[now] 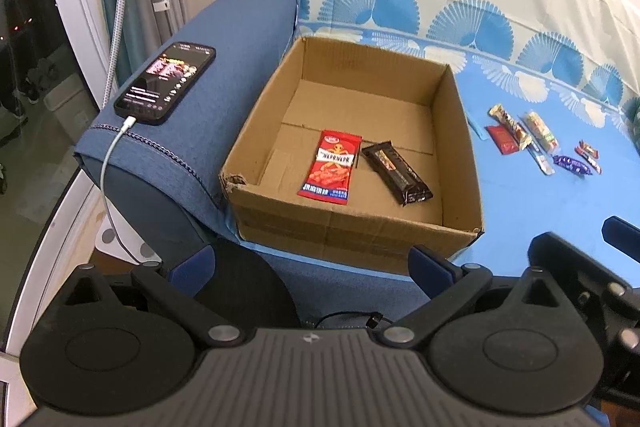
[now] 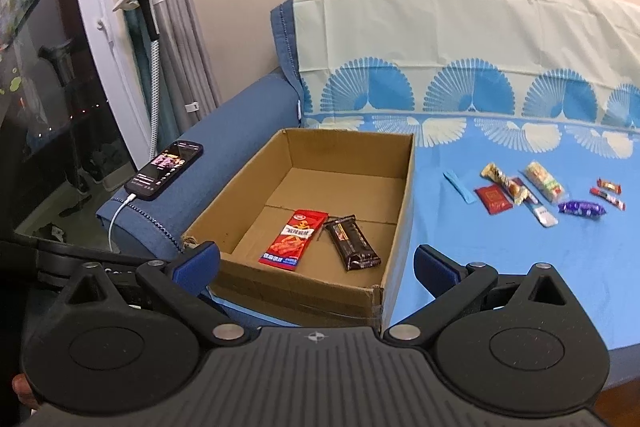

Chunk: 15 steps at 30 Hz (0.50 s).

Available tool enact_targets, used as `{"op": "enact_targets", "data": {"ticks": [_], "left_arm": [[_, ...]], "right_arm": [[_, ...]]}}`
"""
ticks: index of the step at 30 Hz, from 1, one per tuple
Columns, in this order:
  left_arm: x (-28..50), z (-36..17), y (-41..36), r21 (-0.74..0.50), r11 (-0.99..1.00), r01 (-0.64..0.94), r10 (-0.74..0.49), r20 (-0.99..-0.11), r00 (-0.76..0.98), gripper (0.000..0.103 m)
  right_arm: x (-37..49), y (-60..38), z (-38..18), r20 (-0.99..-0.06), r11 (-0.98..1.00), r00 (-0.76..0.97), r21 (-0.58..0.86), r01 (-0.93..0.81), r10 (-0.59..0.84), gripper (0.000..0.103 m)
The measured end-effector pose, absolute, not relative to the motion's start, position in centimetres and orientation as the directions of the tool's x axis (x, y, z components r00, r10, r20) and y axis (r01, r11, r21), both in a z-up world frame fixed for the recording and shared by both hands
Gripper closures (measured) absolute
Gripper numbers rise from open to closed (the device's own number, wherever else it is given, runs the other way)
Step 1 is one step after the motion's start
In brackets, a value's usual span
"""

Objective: Organize snacks
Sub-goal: 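Lift both tools out of the box and move back toward the snacks, then grasp the red lucky-character packet with left tool while right tool grasps the purple tube snack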

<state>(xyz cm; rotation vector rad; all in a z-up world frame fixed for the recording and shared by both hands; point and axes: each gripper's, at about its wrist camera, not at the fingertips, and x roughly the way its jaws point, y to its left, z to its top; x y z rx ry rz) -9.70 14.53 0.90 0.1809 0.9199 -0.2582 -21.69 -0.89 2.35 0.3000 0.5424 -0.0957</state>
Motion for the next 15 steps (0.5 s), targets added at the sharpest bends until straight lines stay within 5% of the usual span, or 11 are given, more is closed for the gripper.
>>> {"op": "enact_targets", "data": {"ticks": [8, 15], "left_arm": [[-7.2, 1.1, 10.5, 0.047, 0.949, 0.313, -0.139, -0.827, 0.545, 0.0], [-3.5, 1.1, -0.3, -0.017, 0.903, 0.429, -0.232, -0.86, 0.455, 0.0]], "right_arm": [[-21.7, -6.4, 0.6, -0.518, 0.913, 0.85, 0.296, 0.282, -0.094, 0.001], [-22.2, -15.9, -2.0, -0.541, 0.846, 0.801, 0.277, 0.456, -0.255, 0.001]]}}
